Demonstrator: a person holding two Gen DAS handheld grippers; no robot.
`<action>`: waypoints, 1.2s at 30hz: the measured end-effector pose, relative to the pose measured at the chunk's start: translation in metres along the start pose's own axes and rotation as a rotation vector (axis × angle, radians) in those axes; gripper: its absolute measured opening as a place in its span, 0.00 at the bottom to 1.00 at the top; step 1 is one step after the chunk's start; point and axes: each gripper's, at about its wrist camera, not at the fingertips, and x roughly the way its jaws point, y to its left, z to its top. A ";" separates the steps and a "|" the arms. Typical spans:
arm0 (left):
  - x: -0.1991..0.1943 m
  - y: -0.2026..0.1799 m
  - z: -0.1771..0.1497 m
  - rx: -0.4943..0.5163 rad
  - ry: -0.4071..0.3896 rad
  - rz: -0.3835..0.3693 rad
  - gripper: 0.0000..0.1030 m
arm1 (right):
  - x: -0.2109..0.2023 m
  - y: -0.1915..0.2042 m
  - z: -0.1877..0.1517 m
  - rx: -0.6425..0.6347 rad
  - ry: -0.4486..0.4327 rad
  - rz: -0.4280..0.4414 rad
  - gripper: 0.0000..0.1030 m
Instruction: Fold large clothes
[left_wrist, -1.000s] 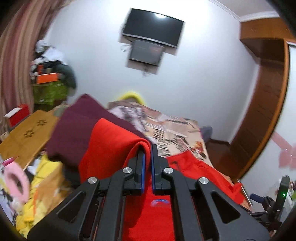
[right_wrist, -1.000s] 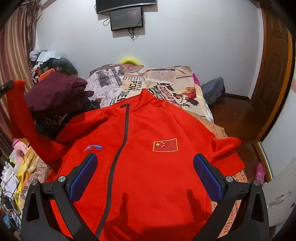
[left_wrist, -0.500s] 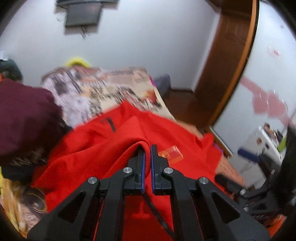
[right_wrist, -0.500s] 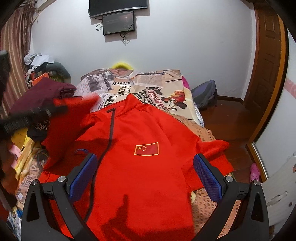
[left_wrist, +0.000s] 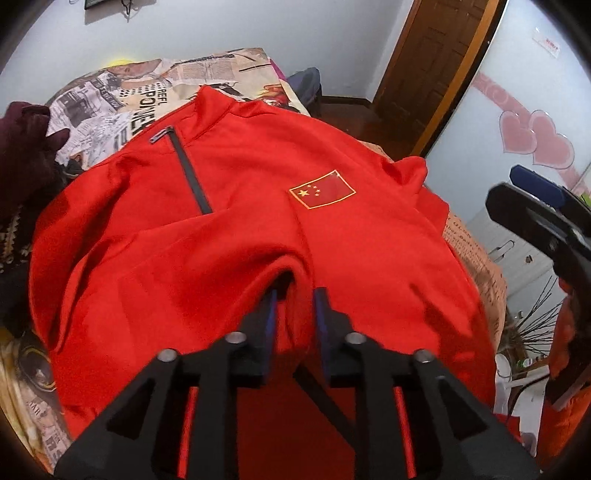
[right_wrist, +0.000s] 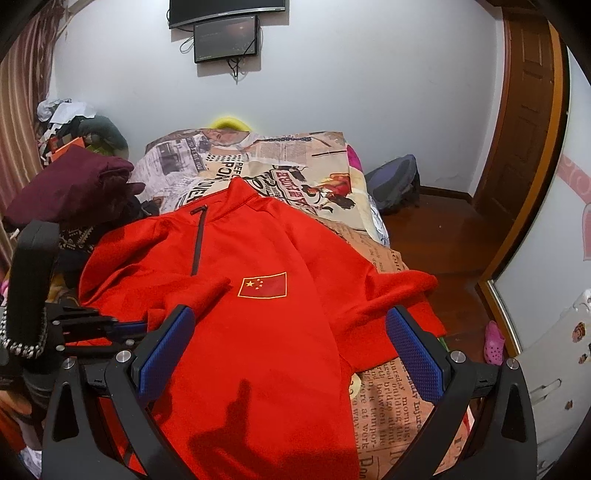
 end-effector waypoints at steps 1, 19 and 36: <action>-0.006 0.003 -0.004 -0.004 -0.006 0.006 0.35 | -0.001 0.001 0.001 -0.006 -0.002 0.000 1.00; -0.108 0.149 -0.065 -0.259 -0.127 0.384 0.66 | 0.023 0.091 0.018 -0.301 0.024 0.140 0.99; -0.067 0.214 -0.147 -0.394 0.039 0.428 0.66 | 0.089 0.181 -0.029 -0.523 0.307 0.326 0.68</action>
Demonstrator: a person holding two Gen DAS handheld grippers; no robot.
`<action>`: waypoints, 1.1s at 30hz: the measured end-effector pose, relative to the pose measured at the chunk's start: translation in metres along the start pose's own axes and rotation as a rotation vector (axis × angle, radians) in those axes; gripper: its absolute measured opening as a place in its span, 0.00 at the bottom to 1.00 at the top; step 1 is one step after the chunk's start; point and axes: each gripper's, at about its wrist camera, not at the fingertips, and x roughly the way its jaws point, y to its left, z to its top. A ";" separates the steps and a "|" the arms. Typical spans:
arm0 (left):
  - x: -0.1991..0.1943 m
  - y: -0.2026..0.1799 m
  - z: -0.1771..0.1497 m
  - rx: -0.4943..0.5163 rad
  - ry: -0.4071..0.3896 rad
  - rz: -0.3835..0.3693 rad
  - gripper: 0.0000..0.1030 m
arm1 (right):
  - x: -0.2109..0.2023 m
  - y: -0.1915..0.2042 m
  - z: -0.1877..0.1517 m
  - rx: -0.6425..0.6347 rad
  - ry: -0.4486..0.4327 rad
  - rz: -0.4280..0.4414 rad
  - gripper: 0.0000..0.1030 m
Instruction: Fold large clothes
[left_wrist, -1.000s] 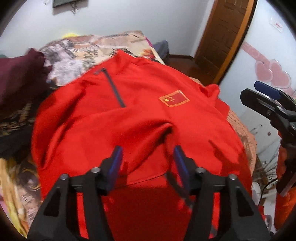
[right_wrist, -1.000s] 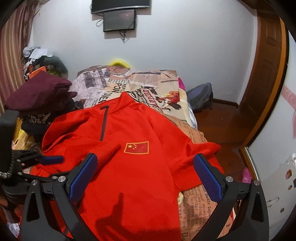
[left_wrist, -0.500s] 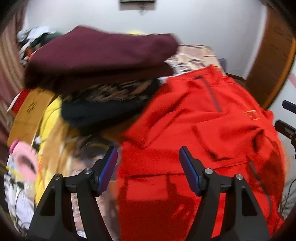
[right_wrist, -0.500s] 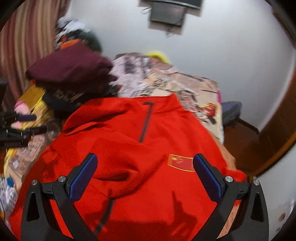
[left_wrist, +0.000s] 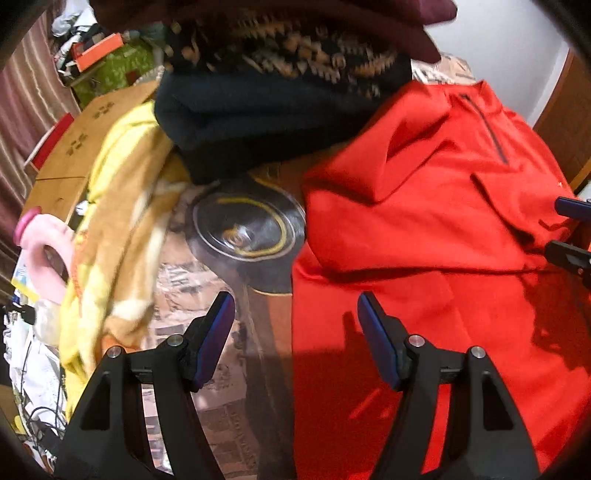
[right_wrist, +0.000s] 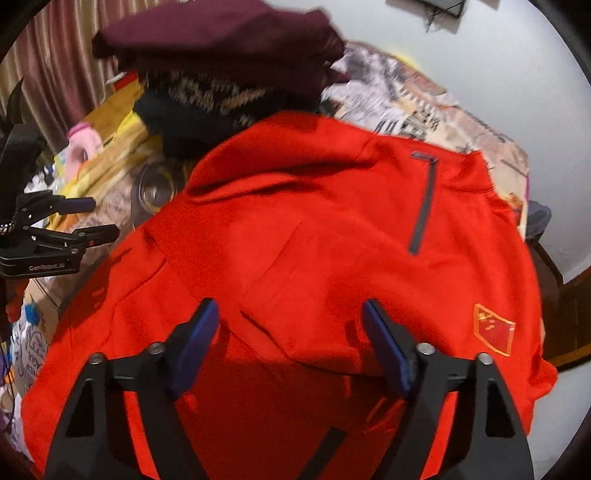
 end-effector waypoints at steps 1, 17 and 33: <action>0.006 -0.002 -0.001 0.006 0.012 -0.003 0.66 | 0.004 0.002 0.000 -0.002 0.014 0.004 0.66; 0.049 -0.013 0.021 -0.034 0.049 -0.039 0.66 | 0.004 -0.013 0.009 0.055 -0.050 0.019 0.09; 0.051 -0.001 0.041 -0.090 0.036 -0.008 0.66 | -0.087 -0.096 0.024 0.281 -0.308 -0.081 0.06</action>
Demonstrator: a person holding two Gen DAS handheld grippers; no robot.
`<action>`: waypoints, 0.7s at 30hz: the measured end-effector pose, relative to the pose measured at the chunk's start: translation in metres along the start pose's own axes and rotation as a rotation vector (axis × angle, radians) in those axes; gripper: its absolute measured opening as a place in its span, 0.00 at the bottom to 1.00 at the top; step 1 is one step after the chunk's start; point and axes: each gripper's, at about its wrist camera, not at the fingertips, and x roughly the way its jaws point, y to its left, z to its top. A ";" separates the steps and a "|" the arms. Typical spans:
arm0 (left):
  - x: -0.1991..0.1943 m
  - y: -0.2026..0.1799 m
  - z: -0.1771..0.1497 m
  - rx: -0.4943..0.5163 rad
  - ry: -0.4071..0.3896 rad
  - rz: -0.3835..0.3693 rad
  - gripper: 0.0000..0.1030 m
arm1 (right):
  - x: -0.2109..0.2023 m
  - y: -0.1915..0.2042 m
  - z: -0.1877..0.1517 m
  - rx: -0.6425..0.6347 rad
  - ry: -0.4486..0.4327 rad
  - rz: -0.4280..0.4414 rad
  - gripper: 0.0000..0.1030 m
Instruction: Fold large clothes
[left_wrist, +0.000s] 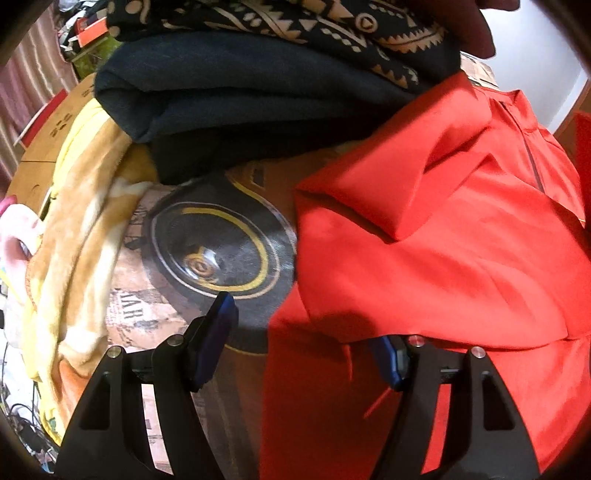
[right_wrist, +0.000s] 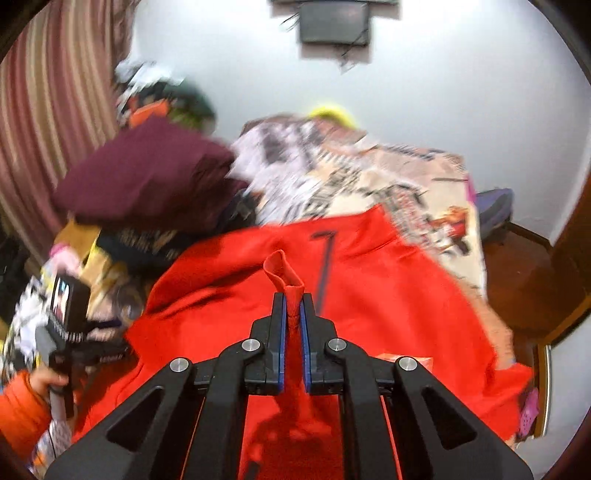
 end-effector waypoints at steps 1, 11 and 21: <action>-0.001 0.002 0.002 -0.004 -0.002 0.001 0.66 | -0.009 -0.010 0.005 0.024 -0.027 -0.019 0.06; -0.013 0.019 0.008 -0.063 -0.059 0.080 0.69 | -0.058 -0.089 0.003 0.204 -0.131 -0.165 0.05; 0.001 0.020 -0.007 -0.081 -0.027 0.107 0.70 | -0.050 -0.120 -0.073 0.326 0.026 -0.151 0.06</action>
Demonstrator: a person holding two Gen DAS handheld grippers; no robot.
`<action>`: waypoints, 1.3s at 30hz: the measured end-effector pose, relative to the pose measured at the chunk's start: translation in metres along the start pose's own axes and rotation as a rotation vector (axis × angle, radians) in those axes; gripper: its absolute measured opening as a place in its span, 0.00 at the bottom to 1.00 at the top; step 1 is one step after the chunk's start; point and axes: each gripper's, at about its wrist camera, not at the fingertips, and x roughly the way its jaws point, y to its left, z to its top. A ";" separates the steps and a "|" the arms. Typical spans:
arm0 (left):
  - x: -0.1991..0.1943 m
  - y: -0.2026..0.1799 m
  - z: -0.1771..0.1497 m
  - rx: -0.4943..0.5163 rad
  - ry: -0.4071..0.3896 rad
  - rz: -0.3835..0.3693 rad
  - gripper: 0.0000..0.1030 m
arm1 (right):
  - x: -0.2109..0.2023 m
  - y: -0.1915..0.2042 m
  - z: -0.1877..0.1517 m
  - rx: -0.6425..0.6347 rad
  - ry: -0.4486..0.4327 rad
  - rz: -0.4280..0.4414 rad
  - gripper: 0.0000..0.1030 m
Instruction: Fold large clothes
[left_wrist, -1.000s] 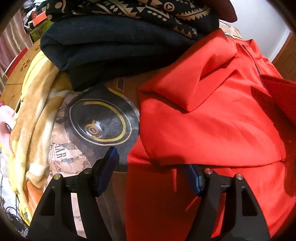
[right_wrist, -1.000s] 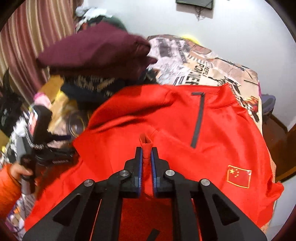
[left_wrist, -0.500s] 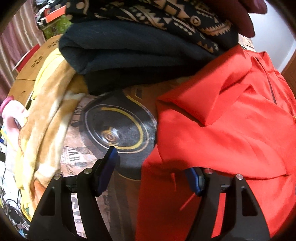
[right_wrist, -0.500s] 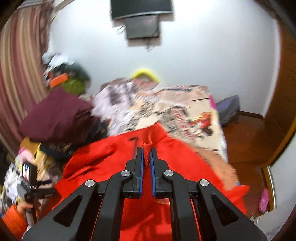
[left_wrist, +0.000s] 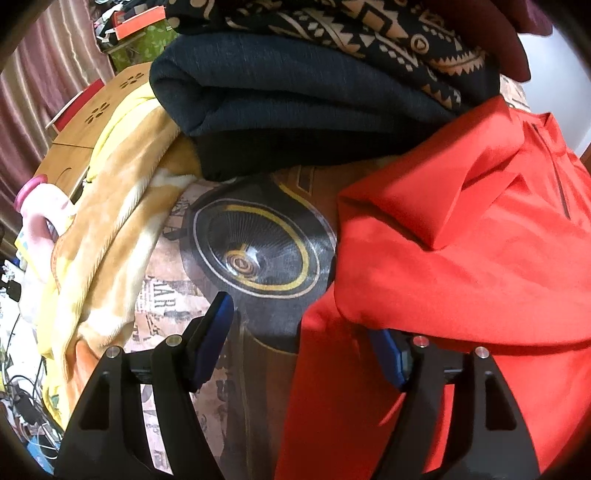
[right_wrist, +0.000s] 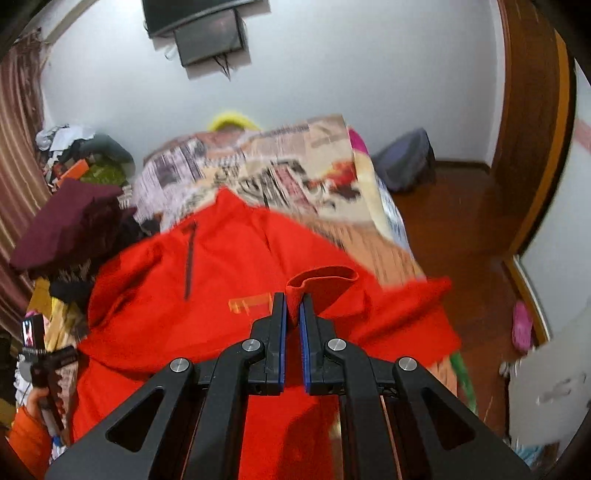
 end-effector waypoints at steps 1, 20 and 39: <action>0.002 -0.002 -0.002 0.003 0.005 0.004 0.70 | 0.000 -0.005 -0.004 0.011 0.013 0.004 0.06; -0.050 -0.025 -0.021 0.111 -0.009 0.019 0.69 | 0.003 -0.042 -0.061 0.069 0.187 0.013 0.16; -0.152 -0.166 0.017 0.327 -0.233 -0.171 0.79 | -0.032 -0.091 -0.040 0.143 0.036 -0.088 0.58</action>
